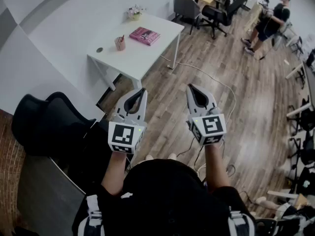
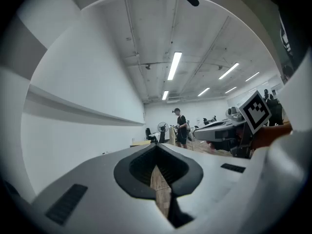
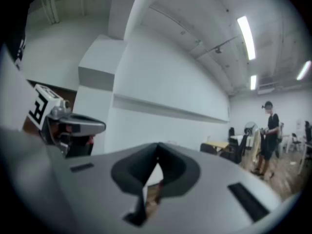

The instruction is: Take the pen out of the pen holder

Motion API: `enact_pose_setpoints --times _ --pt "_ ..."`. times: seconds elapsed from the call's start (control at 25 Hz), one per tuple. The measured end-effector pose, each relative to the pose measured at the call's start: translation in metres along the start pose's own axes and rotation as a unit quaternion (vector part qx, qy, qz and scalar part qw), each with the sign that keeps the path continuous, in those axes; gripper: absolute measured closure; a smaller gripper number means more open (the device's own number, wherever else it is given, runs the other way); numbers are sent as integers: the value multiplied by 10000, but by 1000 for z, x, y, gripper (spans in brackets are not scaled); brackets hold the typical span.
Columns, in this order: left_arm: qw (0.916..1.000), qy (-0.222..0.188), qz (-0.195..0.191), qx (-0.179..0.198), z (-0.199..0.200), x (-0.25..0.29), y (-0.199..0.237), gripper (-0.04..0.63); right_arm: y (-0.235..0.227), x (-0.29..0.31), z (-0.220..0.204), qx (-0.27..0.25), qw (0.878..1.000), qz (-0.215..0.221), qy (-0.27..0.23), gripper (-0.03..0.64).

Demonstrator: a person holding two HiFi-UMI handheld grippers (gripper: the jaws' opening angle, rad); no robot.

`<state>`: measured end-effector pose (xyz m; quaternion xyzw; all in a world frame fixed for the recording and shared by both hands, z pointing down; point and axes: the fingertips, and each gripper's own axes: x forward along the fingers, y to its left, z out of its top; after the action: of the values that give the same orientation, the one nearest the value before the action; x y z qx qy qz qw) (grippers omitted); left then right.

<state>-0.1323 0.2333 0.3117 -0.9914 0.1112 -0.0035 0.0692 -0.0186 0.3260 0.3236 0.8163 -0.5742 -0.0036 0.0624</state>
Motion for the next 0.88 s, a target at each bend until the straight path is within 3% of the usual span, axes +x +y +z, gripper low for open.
enact_pose_setpoints --times 0.88 --pt "9997 170 106 -148 -14 21 -14 577 -19 6 -13 328 9992 234 52 581"
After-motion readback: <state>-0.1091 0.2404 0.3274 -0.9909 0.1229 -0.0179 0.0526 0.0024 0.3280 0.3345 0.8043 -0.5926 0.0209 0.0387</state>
